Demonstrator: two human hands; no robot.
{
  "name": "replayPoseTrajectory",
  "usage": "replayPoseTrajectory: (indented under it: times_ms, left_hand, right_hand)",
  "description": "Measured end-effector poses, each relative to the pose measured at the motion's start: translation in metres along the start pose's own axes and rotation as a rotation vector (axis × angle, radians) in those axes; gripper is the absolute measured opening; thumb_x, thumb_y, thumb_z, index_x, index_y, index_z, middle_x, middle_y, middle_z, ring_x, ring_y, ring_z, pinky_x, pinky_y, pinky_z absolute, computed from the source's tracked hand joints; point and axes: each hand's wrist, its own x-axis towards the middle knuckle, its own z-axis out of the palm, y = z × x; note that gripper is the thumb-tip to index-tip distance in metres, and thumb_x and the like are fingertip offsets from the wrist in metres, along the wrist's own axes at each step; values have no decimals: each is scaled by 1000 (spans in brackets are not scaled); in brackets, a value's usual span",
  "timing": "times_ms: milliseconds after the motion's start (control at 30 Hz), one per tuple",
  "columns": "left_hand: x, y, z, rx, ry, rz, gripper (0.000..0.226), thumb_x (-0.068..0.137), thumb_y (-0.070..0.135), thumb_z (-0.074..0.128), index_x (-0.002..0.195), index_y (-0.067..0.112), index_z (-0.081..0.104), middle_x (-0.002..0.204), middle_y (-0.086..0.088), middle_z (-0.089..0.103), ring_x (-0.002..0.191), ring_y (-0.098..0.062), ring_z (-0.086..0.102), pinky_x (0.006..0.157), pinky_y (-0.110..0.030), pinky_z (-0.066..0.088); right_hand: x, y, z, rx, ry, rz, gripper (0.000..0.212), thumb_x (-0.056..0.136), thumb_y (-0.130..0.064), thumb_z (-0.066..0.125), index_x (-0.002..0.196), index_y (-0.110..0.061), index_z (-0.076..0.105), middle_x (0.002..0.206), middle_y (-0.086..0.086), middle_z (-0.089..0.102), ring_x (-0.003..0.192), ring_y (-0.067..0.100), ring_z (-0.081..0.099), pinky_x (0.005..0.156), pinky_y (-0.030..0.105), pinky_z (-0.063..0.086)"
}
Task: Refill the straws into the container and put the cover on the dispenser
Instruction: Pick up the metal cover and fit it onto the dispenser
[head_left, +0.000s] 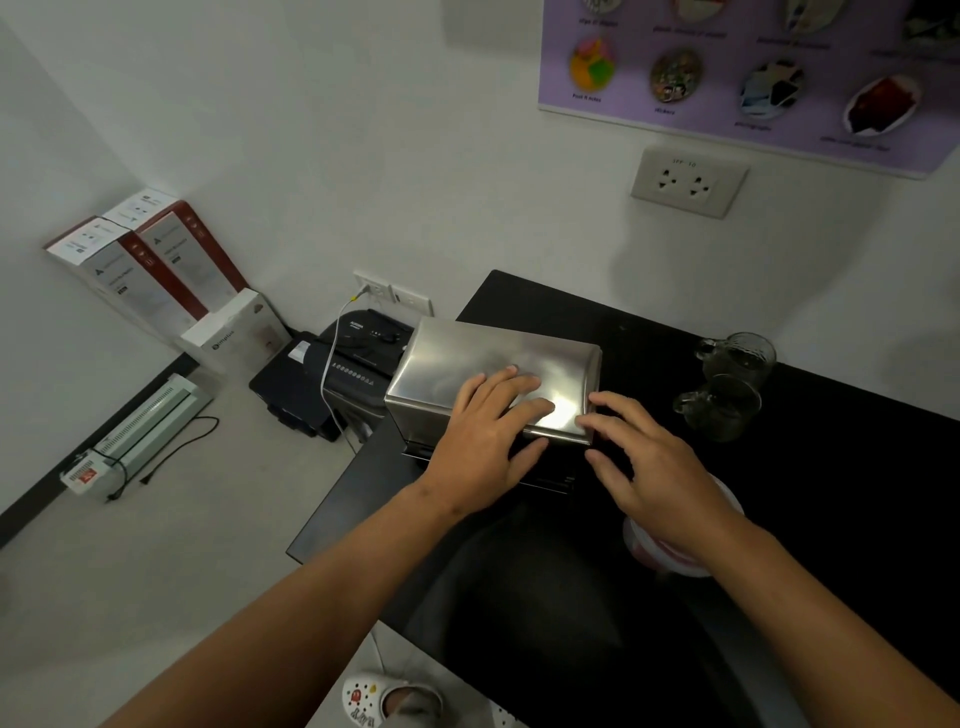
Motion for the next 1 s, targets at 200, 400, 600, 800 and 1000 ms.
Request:
replayPoseTrajectory:
  times_ms: [200, 400, 600, 800, 1000]
  left_hand:
    - [31, -13, -12, -80, -20, -27, 30, 99, 28, 68, 126, 15, 71, 128, -5, 67, 124, -23, 60, 107, -43, 46]
    - [76, -30, -20, -28, -218, -103, 37, 104, 29, 59, 138, 14, 67, 140, -11, 65, 136, -30, 57, 113, -53, 43]
    - [81, -30, -26, -27, -308, -116, 36, 106, 33, 54, 137, 19, 66, 146, -6, 62, 144, -24, 50, 119, -49, 35]
    - [77, -43, -46, -192, -265, -219, 40, 108, 22, 56, 144, 8, 60, 145, -13, 63, 135, -26, 58, 116, -30, 40]
    - [29, -77, -76, -289, 25, -498, 34, 103, 20, 67, 136, 15, 67, 136, -4, 67, 122, -6, 60, 107, -20, 48]
  right_hand:
    - [33, 7, -10, 21, 46, 60, 42, 98, -27, 68, 138, -15, 63, 149, 3, 54, 135, 23, 54, 110, 42, 46]
    - [73, 14, -2, 23, 1, 149, 56, 103, -43, 55, 151, -14, 50, 161, 4, 44, 146, 23, 43, 110, 27, 30]
    - [76, 3, 6, -42, 17, 171, 57, 104, -45, 48, 147, -9, 51, 150, 10, 55, 136, 28, 54, 109, 34, 38]
    - [93, -4, -16, -164, -76, 133, 40, 101, -41, 56, 124, -11, 64, 125, 2, 66, 117, 25, 61, 105, 48, 44]
    - [125, -36, -3, -50, -174, -49, 36, 100, -34, 60, 129, -14, 66, 144, 5, 62, 132, 24, 56, 109, 43, 42]
